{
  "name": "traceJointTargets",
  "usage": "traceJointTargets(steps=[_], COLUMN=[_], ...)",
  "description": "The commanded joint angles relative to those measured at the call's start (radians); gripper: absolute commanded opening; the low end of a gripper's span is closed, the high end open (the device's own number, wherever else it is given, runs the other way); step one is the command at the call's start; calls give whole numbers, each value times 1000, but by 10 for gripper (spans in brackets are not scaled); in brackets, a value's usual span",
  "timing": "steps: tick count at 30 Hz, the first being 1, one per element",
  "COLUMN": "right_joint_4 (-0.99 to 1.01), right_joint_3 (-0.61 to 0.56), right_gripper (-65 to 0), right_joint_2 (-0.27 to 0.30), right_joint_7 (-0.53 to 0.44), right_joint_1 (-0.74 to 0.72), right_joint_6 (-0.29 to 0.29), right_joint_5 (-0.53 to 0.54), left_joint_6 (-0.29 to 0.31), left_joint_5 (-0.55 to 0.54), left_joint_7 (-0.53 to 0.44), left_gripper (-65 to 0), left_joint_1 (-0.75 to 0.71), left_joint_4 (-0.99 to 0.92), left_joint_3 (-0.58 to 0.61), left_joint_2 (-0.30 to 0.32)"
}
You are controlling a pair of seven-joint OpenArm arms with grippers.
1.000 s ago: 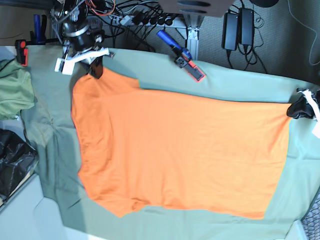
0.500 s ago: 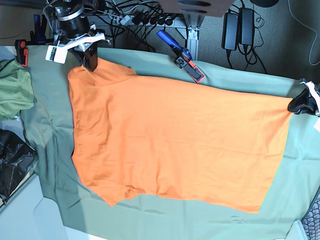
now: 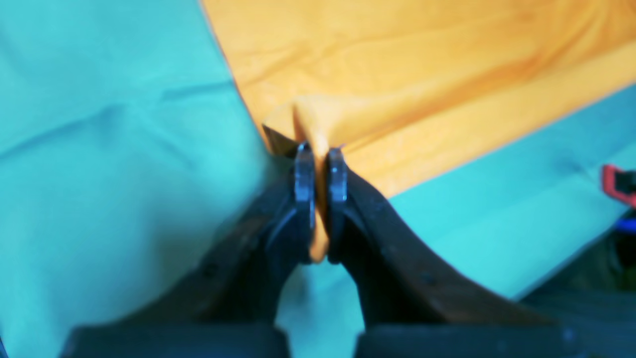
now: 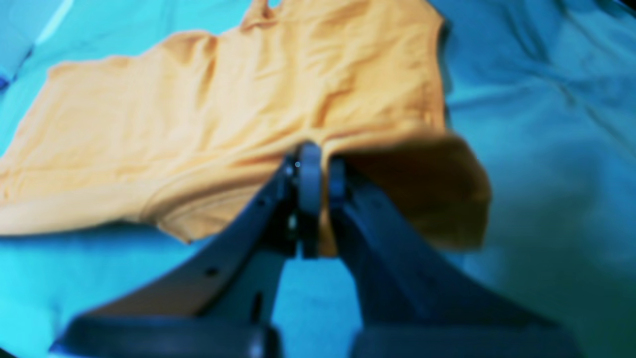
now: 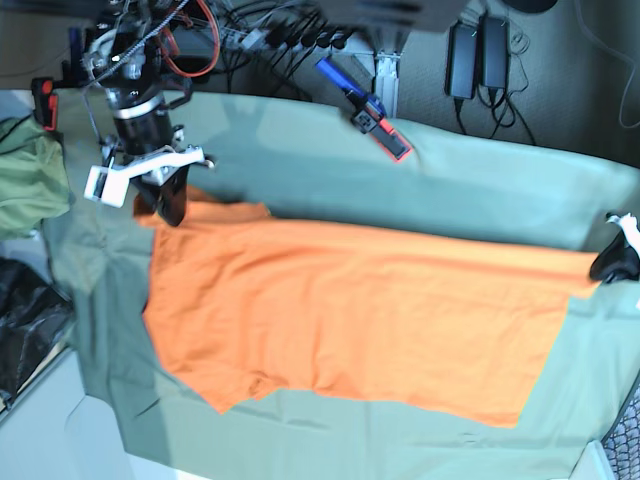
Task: Fold the T-shirt properly
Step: 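Lift and fold the shirt's side lengthwise toward its middle with both grippers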
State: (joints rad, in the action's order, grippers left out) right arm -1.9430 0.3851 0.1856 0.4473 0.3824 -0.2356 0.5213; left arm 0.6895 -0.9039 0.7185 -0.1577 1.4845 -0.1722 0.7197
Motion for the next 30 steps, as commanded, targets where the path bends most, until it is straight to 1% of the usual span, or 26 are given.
traceJointTargets(steps=[1,5,9,12,15,19,24,25,26,27,28,30], right_joint_4=[6,84,150,187,224,272,327,336,345,351,356,362], right_joint_3=[-5,-27,-28,-27,-28,-29,-35,-37,-41,-45,-50,-65], right_gripper=[-650,-650,-650,-650,-650,-650,-650,-650,-650,-650,-606,-364], right_joint_2=[20,34,33,33,33,33,33,33,33,33,32,32], right_joint_7=[-28,-29,-29,-30,-32,-34,-40,-41,-48,-56,-60,-62], right_joint_1=[-18,-78,-129,-166,-195,-240,-280,-285,-288,-288,-288,-288], right_joint_6=[-68,-68,-68,-69,-69,-87,-87,-87,-87,-87,-87,-86], right_joint_5=[-3,-9,-9,-9,-9,-9,-9,-9,-10,-11,-23,-60], left_joint_6=[9,9,9,9,9,9,9,9,9,9,9,9], left_joint_5=[-2,26,111,117,123,177,192,192,192,192,192,191], left_joint_7=[-27,-75,-137,-144,-148,-203,-215,-215,-215,-215,-214,-214], left_gripper=[-650,-650,-650,-650,-634,-634,-633,-625,-595,-548,-488,-354], left_joint_1=[27,81,150,211,264,325,369,371,371,371,371,371], left_joint_4=[-12,-94,-161,-216,-270,-333,-382,-388,-390,-391,-391,-391], left_joint_3=[4,72,124,151,176,215,255,258,258,258,258,258], left_joint_2=[23,23,11,-3,-20,-34,-54,-59,-65,-71,-74,-77])
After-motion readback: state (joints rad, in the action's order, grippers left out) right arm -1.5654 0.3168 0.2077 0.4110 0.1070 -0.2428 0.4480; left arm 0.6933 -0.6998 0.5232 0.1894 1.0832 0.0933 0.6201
